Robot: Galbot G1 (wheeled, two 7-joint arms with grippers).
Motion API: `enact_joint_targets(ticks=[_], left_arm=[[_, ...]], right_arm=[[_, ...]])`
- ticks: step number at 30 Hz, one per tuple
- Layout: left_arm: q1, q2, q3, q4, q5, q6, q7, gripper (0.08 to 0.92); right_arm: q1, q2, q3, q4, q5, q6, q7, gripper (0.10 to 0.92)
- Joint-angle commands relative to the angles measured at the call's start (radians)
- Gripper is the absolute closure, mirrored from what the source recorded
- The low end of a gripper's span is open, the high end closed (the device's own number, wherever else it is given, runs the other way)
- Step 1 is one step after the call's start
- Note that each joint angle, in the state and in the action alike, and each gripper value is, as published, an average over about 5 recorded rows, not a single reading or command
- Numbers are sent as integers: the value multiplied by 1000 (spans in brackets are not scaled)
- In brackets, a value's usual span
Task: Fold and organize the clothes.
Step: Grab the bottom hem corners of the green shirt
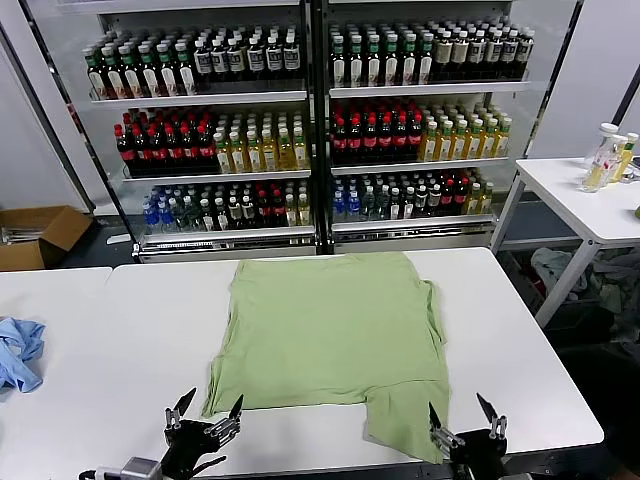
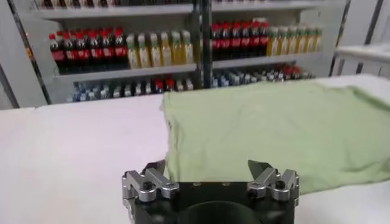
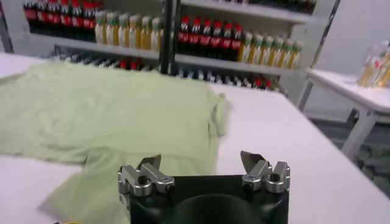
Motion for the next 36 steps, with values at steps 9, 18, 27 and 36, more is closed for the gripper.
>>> enact_joint_targets(ticks=[9, 18, 27, 36], left_arm=[[-130, 51, 19, 130, -101, 149, -58, 177], [-128, 50, 17, 135, -173, 151, -61, 181], [-126, 52, 15, 133, -249, 150, -48, 397], [-121, 51, 15, 126, -265, 147, -15, 657]], right_arm=[[4, 16, -42, -29, 4, -47, -1, 203], [6, 19, -61, -39, 4, -57, -1, 229], [6, 24, -64, -44, 63, -89, 5, 474], [9, 20, -54, -34, 195, -86, -10, 734]])
